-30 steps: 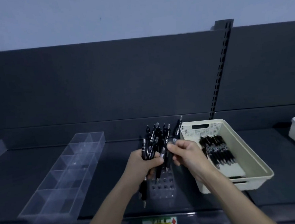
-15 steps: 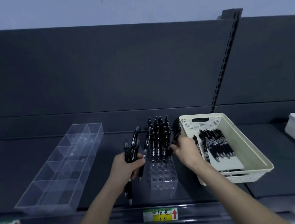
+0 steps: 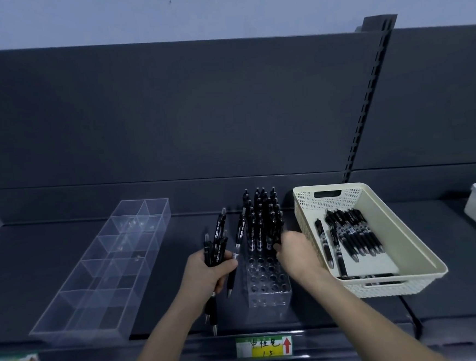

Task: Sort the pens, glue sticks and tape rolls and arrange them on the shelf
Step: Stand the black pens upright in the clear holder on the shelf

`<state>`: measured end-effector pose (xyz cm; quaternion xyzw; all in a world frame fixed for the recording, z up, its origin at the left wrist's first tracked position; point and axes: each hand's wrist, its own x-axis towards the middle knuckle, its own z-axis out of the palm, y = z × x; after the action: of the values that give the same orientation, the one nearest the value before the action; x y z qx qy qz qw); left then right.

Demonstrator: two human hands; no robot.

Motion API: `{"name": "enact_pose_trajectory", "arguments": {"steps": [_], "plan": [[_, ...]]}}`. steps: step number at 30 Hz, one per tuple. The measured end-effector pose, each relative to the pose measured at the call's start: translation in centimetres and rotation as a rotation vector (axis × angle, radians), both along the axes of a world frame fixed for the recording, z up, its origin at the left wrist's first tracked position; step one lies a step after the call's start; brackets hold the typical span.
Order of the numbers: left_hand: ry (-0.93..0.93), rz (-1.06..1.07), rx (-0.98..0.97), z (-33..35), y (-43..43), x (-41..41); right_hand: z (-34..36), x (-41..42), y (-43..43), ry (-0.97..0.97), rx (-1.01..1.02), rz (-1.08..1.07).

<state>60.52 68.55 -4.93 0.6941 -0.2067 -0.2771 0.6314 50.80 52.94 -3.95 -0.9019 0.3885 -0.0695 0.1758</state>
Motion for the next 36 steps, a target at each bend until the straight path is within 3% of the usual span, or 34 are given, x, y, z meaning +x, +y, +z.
{"name": "enact_pose_trajectory", "arguments": {"steps": [9,12,14,16,18,20,23,31,36], "plan": [[-0.009,-0.028,-0.028,0.3,0.0,-0.2,-0.2,-0.9,-0.1,-0.108,0.068,-0.013],[-0.012,-0.041,-0.029,0.5,0.1,-0.3,0.6,-1.9,0.7,-0.248,0.031,-0.042],[-0.01,-0.05,-0.039,0.6,0.0,-0.5,1.7,-2.4,2.1,-0.424,0.127,-0.03],[-0.004,-0.054,-0.054,0.8,-0.1,-0.7,2.9,-2.2,3.6,-0.55,0.347,0.035],[-0.009,-0.073,-0.058,1.0,-0.2,-0.9,3.5,-1.6,4.6,-0.596,0.511,0.12],[-0.023,-0.106,-0.05,1.1,-0.2,-1.1,3.4,-1.0,4.7,-0.592,0.536,0.149],[-0.034,-0.128,-0.04,1.2,0.3,-1.1,2.9,-0.6,4.1,-0.59,0.478,0.1],[0.037,-0.112,0.049,0.8,2.3,-0.2,2.0,0.0,3.2,-0.473,0.023,0.083],[0.107,-0.151,0.013,0.8,2.5,-0.3,1.6,0.6,3.4,-0.438,-0.072,0.121]]}}
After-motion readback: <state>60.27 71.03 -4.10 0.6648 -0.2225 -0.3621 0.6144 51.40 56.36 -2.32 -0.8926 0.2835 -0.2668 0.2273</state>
